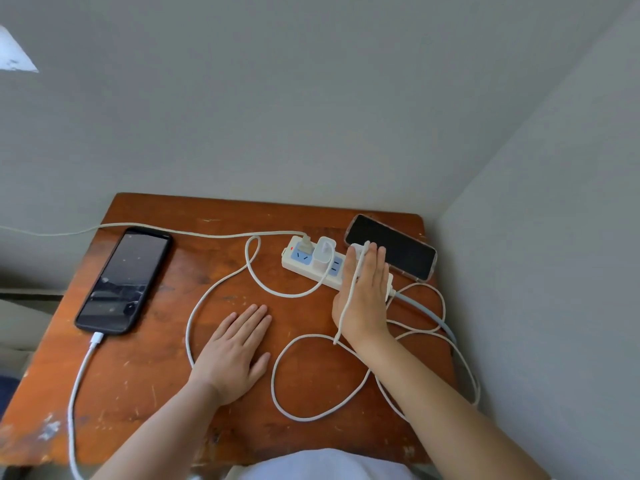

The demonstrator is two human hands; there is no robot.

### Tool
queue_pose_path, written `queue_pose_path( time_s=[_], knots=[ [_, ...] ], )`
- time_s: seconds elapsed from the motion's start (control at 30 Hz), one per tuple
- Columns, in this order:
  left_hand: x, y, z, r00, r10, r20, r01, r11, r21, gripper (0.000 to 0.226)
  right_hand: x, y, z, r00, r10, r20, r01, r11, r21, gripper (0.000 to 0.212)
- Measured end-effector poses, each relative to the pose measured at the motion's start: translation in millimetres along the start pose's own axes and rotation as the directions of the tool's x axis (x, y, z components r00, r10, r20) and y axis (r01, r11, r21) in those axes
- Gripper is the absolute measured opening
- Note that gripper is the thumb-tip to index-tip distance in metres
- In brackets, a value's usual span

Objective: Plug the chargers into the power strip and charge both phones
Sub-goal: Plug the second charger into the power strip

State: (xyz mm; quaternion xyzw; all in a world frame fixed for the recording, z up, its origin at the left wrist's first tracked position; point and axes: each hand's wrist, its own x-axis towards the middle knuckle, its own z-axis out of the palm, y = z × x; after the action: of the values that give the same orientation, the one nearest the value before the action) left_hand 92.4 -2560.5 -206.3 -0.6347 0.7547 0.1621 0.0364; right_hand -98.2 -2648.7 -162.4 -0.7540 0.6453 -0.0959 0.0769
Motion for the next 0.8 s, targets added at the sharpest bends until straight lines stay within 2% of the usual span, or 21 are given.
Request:
queue_pose_path(
  time_s=[0.1,0.27,0.37,0.53,0.8],
  knots=[
    [0.8,1.8,-2.4,1.000,0.002,0.010,-0.002,1.000,-0.019,0.080,1.8,2.1,-2.6,1.000,-0.007,0.023,0.007,1.000,0.005,0.076],
    [-0.9,3.3,-4.2,1.000,-0.004,0.004,0.004,0.999,-0.040,0.073,5.3,9.1,-12.0,0.998,-0.039,0.045,0.039,0.999,-0.006,0.063],
    [-1.1,3.0,-3.2,1.000,-0.010,0.015,0.011,0.999,-0.036,0.069,-1.7,2.0,-9.8,0.998,-0.022,0.062,0.021,1.000,0.003,0.066],
    [0.1,1.2,-2.7,1.000,0.006,0.001,-0.006,0.998,-0.068,0.080,-2.9,0.6,-8.6,0.997,-0.029,0.077,0.031,0.999,-0.032,0.066],
    [0.1,3.0,-3.1,1.000,0.014,0.003,-0.014,0.998,-0.066,0.077,1.6,6.1,-9.0,0.995,-0.031,0.099,0.036,0.998,-0.048,0.065]
  ],
)
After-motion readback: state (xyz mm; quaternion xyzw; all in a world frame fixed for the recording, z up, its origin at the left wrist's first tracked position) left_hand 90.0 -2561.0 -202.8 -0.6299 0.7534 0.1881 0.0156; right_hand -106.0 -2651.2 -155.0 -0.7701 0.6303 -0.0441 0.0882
